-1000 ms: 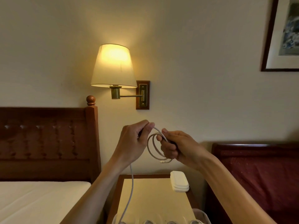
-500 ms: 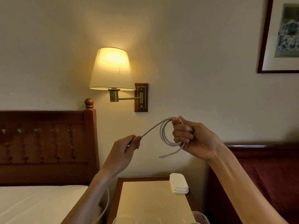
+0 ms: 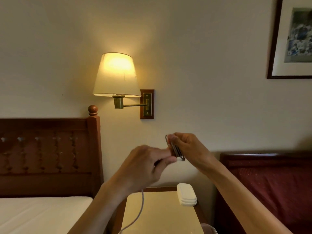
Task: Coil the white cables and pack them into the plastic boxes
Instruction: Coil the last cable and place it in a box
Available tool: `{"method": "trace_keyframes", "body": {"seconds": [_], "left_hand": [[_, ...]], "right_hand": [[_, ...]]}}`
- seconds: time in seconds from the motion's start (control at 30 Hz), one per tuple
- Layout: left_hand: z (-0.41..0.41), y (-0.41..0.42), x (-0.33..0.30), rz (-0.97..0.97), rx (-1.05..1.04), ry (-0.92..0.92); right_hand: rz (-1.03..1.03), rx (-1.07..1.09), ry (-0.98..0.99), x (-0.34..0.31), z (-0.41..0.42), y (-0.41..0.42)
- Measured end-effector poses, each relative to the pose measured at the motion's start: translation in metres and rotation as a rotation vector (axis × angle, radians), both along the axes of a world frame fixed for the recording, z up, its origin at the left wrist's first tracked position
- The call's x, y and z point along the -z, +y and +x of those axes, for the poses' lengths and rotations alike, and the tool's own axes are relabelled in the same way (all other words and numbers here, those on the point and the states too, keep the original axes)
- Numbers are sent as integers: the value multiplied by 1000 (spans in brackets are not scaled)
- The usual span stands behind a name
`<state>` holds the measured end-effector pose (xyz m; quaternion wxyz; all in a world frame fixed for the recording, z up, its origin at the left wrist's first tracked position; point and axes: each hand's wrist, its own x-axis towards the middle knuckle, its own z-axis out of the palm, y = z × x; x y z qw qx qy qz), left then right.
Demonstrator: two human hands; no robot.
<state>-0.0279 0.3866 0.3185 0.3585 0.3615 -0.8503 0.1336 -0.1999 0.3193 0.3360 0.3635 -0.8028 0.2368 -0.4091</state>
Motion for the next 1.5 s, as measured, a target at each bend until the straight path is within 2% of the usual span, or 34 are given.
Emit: {"method": "trace_keyframes", "body": {"seconds": [0.07, 0.13, 0.23, 0.33, 0.4, 0.5, 0.57, 0.63, 0.77, 0.83, 0.9, 0.97, 1.03, 1.1, 1.27, 1.37, 1.5], "left_hand": [[8, -10, -7, -128, -49, 25], [14, -22, -9, -188, -140, 53], [18, -35, -7, -175, -166, 59], [19, -47, -7, -121, -115, 119], [18, -56, -5, -61, -59, 214], [26, -67, 5, 30, 12, 338], [41, -73, 20, 63, 17, 397], [60, -80, 40, 95, -14, 444], [83, -87, 75, 120, -130, 424], [80, -79, 81, 231, -215, 332], [65, -65, 77, 389, -291, 96], [39, -49, 61, 420, -281, -158], [16, -35, 38, 339, -233, -255], [6, -25, 14, 211, -202, -212], [15, -30, -20, -194, -182, -145], [23, -38, -25, -309, -187, -132], [31, -50, -18, -309, -156, -3]], "right_hand": [[-50, -11, 47, 5, 1, 3], [-15, -21, 41, 8, 0, 3], [101, -30, 25, 10, -5, 1], [307, -135, -20, 9, -8, -1], [457, -218, -98, 6, -8, -2], [684, -432, -338, 0, -14, -5], [783, -578, -495, -8, -24, -10], [827, -623, -564, -15, -31, -12], [794, -513, -630, -16, -30, -16], [750, -431, -682, -17, -27, -21], [670, -310, -653, -16, -19, -26], [467, -153, -493, -11, -8, -28], [218, 12, -291, -6, 3, -26], [62, 104, -163, -4, 8, -25], [-176, 103, 81, 0, 7, -18], [-95, 11, 89, 0, 3, -12], [299, -258, -68, -2, -4, -8]]}}
